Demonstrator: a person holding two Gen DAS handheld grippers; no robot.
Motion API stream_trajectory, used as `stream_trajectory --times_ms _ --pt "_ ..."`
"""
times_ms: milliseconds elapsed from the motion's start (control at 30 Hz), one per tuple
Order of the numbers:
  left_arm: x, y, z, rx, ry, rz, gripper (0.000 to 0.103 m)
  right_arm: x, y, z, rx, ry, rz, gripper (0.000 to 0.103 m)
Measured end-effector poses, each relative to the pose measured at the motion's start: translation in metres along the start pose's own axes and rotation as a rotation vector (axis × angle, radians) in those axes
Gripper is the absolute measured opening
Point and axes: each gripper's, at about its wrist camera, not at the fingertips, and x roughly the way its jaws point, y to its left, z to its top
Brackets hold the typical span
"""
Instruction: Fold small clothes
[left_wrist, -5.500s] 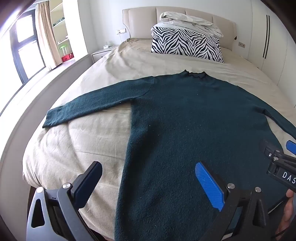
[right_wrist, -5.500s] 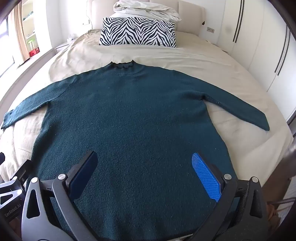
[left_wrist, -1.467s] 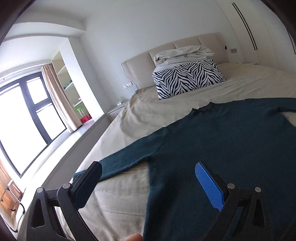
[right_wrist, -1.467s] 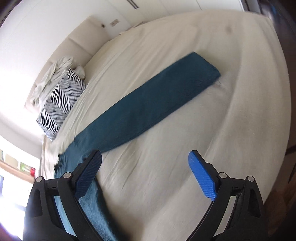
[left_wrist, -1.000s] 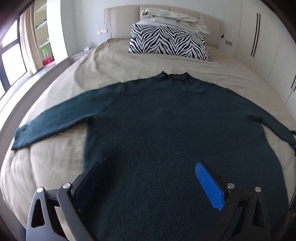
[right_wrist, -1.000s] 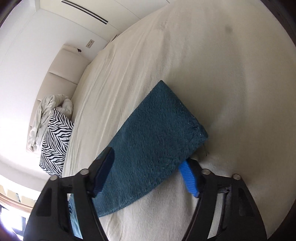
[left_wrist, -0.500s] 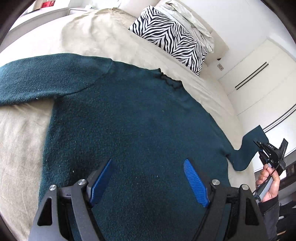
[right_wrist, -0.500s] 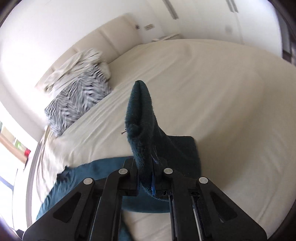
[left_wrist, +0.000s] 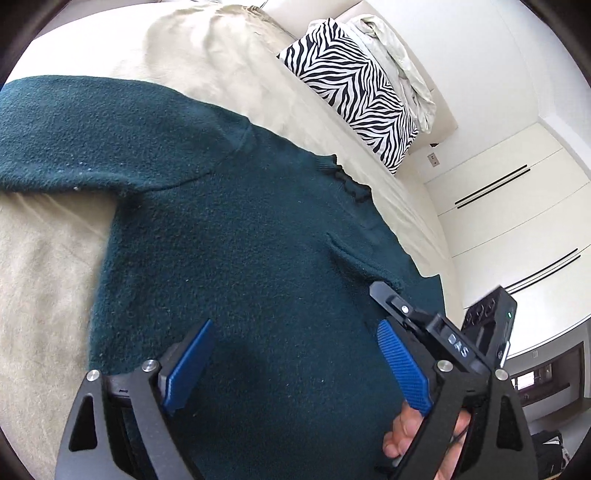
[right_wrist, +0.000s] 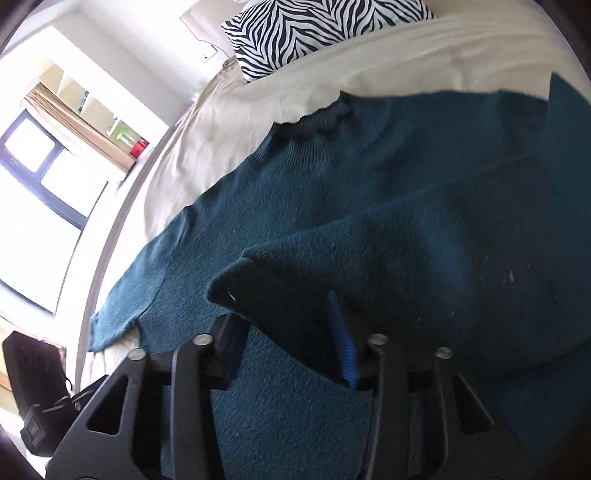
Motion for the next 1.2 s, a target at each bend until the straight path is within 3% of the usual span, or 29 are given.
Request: stream_trajectory --times_ms 67,200,367,400,433,500,533,600,833,1100,1200 --pt "0.014 -0.008 0.005 -0.001 0.02 -0.024 0.093 -0.019 -0.009 -0.02 -0.001 -0.052 0.011 0.056" --pt "0.054 -0.031 0.017 0.01 0.084 -0.033 0.092 -0.06 -0.035 -0.034 0.079 -0.104 0.063 0.058" --pt "0.088 -0.055 0.03 0.058 0.097 0.049 0.09 -0.096 -0.085 -0.044 0.202 -0.14 0.1 0.058" --pt "0.092 -0.059 0.033 0.073 0.099 0.071 0.082 -0.099 -0.094 -0.047 0.231 -0.145 0.117 0.058" --pt "0.096 -0.063 0.035 0.086 0.107 0.101 0.065 -0.104 -0.103 -0.05 0.26 -0.153 0.131 0.058" --pt "0.103 -0.071 0.039 0.134 0.118 0.157 0.047 -0.116 -0.12 -0.057 0.309 -0.174 0.143 0.057" --pt "0.103 -0.075 0.041 0.164 0.121 0.178 0.029 -0.121 -0.129 -0.059 0.332 -0.187 0.151 0.057" --pt "0.1 -0.077 0.046 0.181 0.116 0.165 0.009 -0.127 -0.146 -0.058 0.385 -0.202 0.173 0.057" --pt "0.069 -0.067 0.076 0.165 -0.054 0.125 0.009 -0.146 -0.193 -0.054 0.532 -0.251 0.239 0.057" --pt "0.071 -0.047 0.095 0.155 -0.108 0.165 0.009 -0.133 -0.196 -0.024 0.599 -0.213 0.242 0.058" --pt "0.075 -0.041 0.094 0.163 -0.111 0.186 0.009 -0.132 -0.208 -0.014 0.641 -0.26 0.212 0.057"
